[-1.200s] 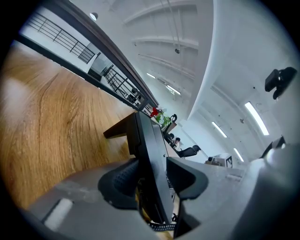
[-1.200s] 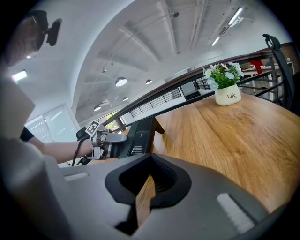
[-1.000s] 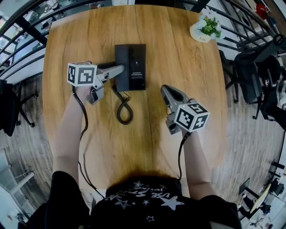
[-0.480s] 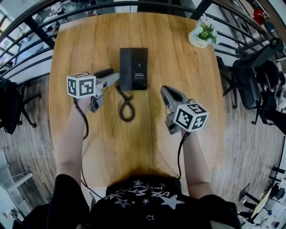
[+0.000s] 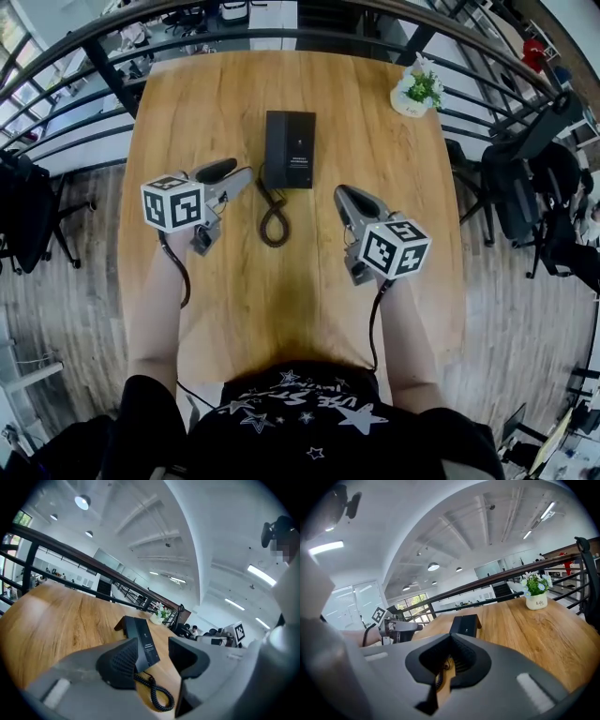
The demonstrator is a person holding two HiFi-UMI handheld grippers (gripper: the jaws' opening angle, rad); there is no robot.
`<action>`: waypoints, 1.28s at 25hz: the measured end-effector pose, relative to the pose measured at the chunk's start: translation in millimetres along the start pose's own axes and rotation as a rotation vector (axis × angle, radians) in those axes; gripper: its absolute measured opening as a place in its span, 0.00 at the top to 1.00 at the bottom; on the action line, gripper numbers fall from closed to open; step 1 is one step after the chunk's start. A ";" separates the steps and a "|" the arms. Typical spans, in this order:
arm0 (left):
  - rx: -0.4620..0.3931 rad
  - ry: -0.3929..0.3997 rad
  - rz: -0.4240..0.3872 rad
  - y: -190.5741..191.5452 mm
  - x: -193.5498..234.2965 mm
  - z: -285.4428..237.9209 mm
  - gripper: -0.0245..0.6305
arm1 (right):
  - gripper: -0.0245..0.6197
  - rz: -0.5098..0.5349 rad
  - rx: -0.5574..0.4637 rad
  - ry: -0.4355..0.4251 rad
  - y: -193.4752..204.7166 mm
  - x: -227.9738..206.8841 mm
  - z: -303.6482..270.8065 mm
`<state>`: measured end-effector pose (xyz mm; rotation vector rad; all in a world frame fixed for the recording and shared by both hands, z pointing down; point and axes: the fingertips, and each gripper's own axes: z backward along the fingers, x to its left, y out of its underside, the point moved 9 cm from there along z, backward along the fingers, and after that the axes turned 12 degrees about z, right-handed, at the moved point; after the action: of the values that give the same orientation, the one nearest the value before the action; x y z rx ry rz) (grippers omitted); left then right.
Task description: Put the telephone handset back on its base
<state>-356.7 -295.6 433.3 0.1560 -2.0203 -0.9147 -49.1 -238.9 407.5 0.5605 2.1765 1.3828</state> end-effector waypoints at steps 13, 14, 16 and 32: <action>-0.135 -0.173 -0.159 51.5 -98.6 56.2 0.65 | 0.96 0.067 -0.045 -0.069 0.2 28.6 54.4; -0.147 -0.189 -0.168 56.5 -106.9 58.4 0.65 | 0.96 0.069 -0.044 -0.077 1.3 28.6 59.3; -0.167 -0.210 -0.172 69.9 -122.8 61.6 0.65 | 0.96 0.080 -0.043 -0.092 4.2 29.3 70.2; -0.263 -0.377 -0.092 181.0 -214.6 57.9 0.77 | 0.96 0.202 -0.019 -0.251 24.0 19.8 127.1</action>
<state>-232.0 -41.5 387.7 -0.0757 -2.2212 -1.3385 14.1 -127.7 379.8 0.9160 1.9470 1.3504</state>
